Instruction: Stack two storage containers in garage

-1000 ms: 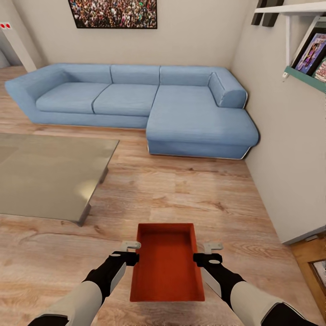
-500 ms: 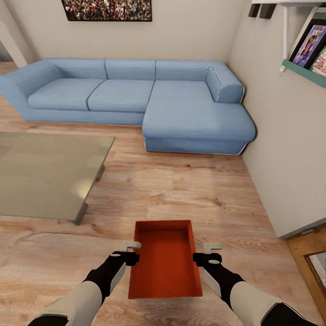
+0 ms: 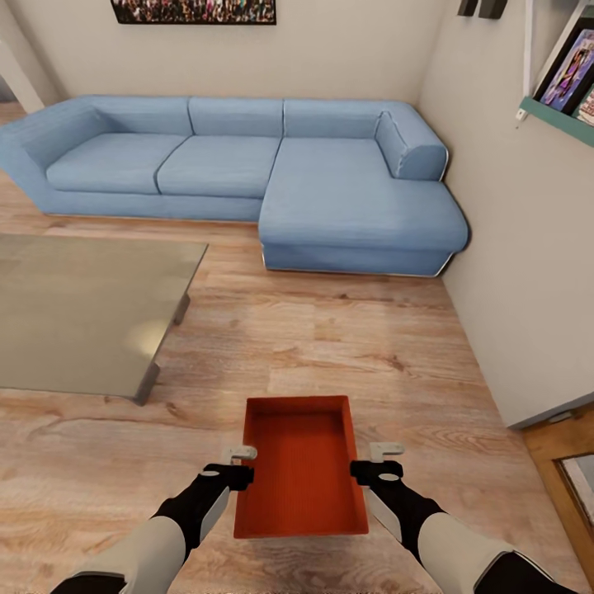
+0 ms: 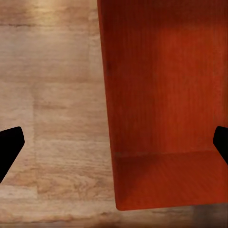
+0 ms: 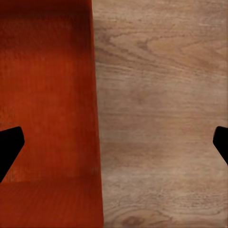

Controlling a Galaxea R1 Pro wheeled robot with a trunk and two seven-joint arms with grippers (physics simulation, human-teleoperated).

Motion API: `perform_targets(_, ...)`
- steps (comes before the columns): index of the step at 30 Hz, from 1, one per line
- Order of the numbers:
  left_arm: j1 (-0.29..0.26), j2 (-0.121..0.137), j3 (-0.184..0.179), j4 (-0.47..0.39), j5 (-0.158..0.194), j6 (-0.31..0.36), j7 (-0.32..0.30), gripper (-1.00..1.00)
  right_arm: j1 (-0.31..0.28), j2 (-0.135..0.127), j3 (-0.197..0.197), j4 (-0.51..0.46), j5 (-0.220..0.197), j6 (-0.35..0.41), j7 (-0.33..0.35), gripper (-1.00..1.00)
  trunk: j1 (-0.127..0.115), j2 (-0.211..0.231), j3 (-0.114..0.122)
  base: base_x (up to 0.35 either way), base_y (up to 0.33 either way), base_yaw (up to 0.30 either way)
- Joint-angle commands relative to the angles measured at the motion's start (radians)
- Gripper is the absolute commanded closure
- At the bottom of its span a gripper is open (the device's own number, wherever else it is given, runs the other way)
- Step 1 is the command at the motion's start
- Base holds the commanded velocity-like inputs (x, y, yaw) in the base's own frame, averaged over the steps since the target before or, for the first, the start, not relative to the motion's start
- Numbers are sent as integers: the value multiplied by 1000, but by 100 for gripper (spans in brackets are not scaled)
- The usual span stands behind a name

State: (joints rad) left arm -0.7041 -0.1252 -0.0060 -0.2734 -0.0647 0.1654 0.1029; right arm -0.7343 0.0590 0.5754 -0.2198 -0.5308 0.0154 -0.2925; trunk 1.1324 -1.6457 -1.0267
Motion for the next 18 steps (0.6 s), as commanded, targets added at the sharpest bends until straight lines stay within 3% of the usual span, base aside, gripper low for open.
perform_targets(1, 0, 0, 0, 1, -6, 5, 3, -100, -1, 1, 9, -1, -7, 2, -6, -100, 0, 0, -2, 0, 0, 0)
perform_targets(13, 0, -1, 0, 8, -6, 3, 3, -100, -1, 8, 9, -1, -9, 2, -4, -100, 0, 0, -22, 0, 0, 0)
perform_targets(18, 0, -2, 0, 8, -6, 3, 3, -100, -1, 35, 8, 5, -8, 2, -4, -100, 0, 0, -30, 0, 0, 0)
